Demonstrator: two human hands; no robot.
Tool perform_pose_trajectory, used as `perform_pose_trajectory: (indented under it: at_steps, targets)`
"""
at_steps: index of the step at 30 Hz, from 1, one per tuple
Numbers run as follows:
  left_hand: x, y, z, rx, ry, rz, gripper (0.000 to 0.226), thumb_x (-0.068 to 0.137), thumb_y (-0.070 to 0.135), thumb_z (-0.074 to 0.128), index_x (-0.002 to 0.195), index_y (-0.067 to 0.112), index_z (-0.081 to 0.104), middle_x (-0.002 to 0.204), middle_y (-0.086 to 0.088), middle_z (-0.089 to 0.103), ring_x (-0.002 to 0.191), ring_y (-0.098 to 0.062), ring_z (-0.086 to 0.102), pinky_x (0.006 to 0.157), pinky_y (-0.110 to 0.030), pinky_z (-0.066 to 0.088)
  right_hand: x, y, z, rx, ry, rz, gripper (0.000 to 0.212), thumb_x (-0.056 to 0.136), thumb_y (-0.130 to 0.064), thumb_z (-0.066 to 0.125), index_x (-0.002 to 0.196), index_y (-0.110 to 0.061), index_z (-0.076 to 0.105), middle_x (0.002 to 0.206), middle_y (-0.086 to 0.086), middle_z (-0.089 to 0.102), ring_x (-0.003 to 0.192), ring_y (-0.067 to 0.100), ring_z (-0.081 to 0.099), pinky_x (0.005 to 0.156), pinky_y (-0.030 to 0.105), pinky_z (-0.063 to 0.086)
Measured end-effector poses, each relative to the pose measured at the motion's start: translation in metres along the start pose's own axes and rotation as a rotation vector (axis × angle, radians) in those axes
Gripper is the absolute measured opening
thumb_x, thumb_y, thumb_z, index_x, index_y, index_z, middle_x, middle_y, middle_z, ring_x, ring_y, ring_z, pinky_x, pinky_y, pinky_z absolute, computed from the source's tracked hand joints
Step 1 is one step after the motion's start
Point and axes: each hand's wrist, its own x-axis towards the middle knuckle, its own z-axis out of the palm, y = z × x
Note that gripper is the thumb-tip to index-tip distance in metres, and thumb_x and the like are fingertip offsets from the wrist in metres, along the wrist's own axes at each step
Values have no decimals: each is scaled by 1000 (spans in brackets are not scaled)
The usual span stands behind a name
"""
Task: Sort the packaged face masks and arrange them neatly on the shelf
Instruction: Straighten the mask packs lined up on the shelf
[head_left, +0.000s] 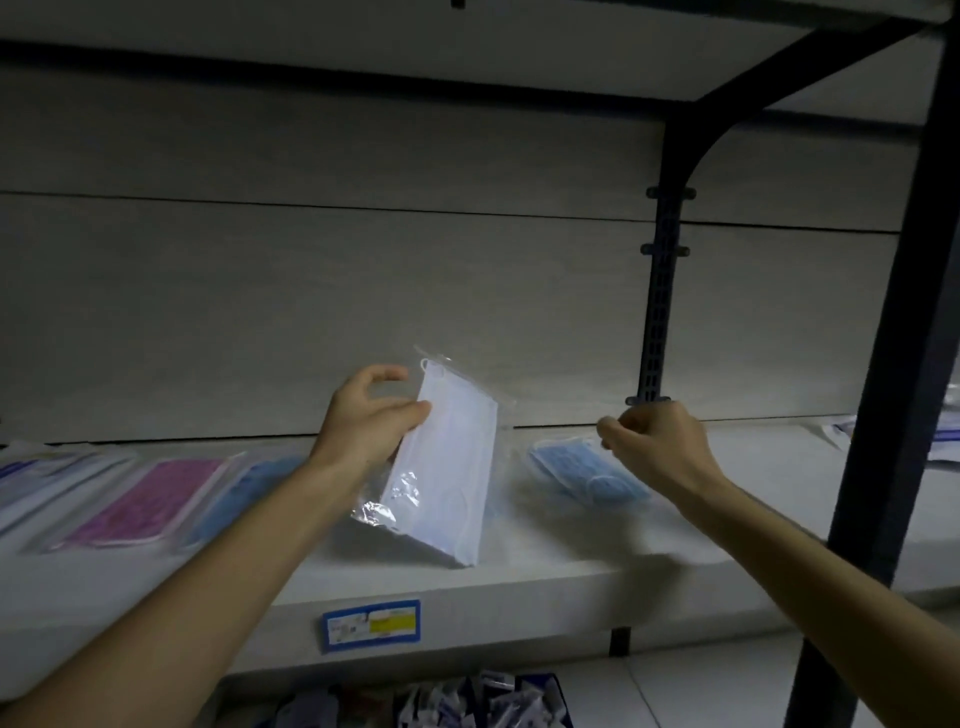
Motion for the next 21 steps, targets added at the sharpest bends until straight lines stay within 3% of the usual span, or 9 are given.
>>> perform_pose_trajectory:
  at_steps: [3,6,11,15,18,21]
  targets:
    - [5,-8,7,14,72,-39,35,80,6,73,111,15,59,92,-8,67,71,-19,61,65,-28,50,12,9,5,-1,-43,-28,38,89,-26,60,78,10,66,63,18,61,53,19,44,56,28,40]
    - [8,-6,10,42,138,-60,15,81,7,71,95,11,67,81,-3,66,69,-17,60,59,-22,48,22,14,11,-18,-89,-46,39,88,-28,59,79,9,67,57,9,52,52,18,42,54,26,36]
    - [29,20,3,203,287,19,12,80,11,68,88,20,66,75,-2,59,58,-15,52,50,-20,38,35,16,9,3,-97,-76,38,85,-26,59,76,9,66,55,9,51,49,17,41,51,26,32]
    - [48,35,8,546,313,103,13,75,17,69,86,22,67,84,-4,66,73,-24,61,66,-25,49,44,16,8,36,-84,-83,38,82,-24,59,71,12,61,52,7,45,49,18,38,52,26,31]
    - [55,30,28,900,216,77,18,76,23,68,93,18,68,100,-8,69,93,-29,64,79,-31,51,46,17,13,38,-94,-95,37,83,-24,60,73,12,63,53,7,46,50,17,38,53,26,32]
    - [58,13,53,1100,130,6,29,81,24,64,108,15,65,116,-11,65,107,-32,60,87,-34,49,49,17,17,23,-101,-106,37,84,-25,60,75,11,65,52,6,46,48,15,35,51,25,30]
